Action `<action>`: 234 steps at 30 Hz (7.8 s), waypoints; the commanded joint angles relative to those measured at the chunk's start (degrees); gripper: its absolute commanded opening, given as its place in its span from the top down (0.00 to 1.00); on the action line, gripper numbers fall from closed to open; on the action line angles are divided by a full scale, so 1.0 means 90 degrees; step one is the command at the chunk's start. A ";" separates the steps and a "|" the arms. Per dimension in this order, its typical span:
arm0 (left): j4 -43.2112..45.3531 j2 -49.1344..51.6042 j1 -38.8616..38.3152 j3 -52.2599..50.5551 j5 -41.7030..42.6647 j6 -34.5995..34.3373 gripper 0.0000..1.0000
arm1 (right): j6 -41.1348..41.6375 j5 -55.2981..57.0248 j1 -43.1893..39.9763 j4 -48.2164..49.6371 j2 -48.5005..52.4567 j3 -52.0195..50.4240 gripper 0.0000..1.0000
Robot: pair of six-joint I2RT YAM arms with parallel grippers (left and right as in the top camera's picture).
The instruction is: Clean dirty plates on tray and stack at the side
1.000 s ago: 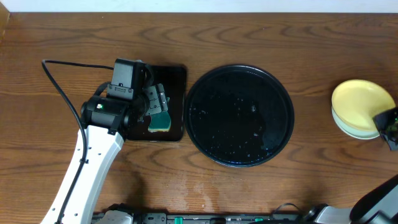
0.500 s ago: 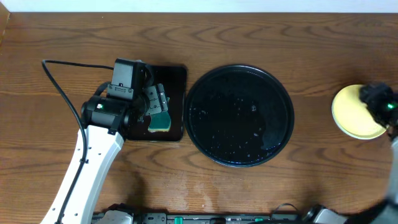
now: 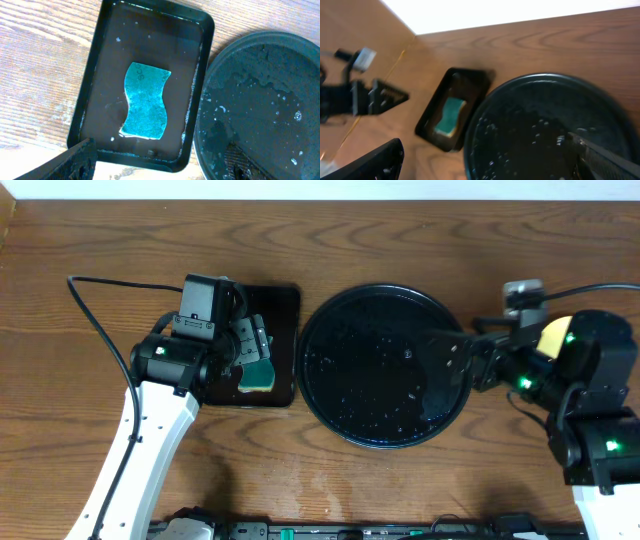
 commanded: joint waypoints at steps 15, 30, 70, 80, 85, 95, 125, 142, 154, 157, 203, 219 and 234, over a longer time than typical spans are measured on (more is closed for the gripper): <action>-0.0017 -0.0007 0.0027 0.0141 -0.0012 0.0080 0.18 | -0.1498 0.0408 0.0153 -0.1008 -0.0544 0.0046 0.01; -0.0015 -0.0007 0.0027 0.0141 -0.0012 0.0078 0.18 | -0.1596 0.2278 -0.0034 -0.0583 -0.3827 -0.2203 0.01; -0.0017 -0.0007 0.0027 0.0141 -0.0012 0.0080 0.18 | -0.1404 0.2278 -0.0493 0.3806 -0.6037 -0.6783 0.01; -0.0017 -0.0007 0.0027 0.0141 -0.0012 0.0078 0.18 | -0.1404 0.2278 -0.0493 0.3806 -0.6035 -0.6783 0.01; -0.0017 -0.0007 0.0027 0.0141 -0.0012 0.0080 0.18 | -0.1404 0.2278 -0.0493 0.3806 -0.6035 -0.6783 0.01; -0.0017 -0.0007 0.0027 0.0141 -0.0012 0.0080 0.18 | -0.1404 0.2278 -0.0493 0.3806 -0.6033 -0.6783 0.01; 0.0114 -0.0661 0.0029 -0.0143 -0.0852 0.0109 0.18 | -0.1404 0.2278 -0.0493 0.3806 -0.6033 -0.6783 0.01; 0.4874 -0.5809 0.0957 -0.5030 0.0250 0.1960 0.18 | -0.1404 0.2278 -0.0493 0.3806 -0.6033 -0.6783 0.01; 0.6268 -0.8072 0.1241 -0.7247 0.0393 0.1957 0.18 | -0.1404 0.2278 -0.0493 0.3806 -0.6033 -0.6783 0.01; 0.6472 -0.8228 0.1241 -0.7633 0.0391 0.1955 0.18 | -0.1404 0.2278 -0.0493 0.3806 -0.6033 -0.6783 0.01; 0.4998 -0.8182 0.1236 -0.7631 0.0374 0.1938 0.17 | -0.1404 0.2278 -0.0493 0.3806 -0.6033 -0.6783 0.01; 0.4991 -0.8218 0.1241 -0.7628 0.0372 0.1936 0.17 | -0.1404 0.2278 -0.0493 0.3806 -0.6033 -0.6783 0.01; 0.4991 -0.8218 0.1241 -0.7628 0.0372 0.1938 0.18 | -0.1404 0.2278 -0.0493 0.3806 -0.6033 -0.6783 0.01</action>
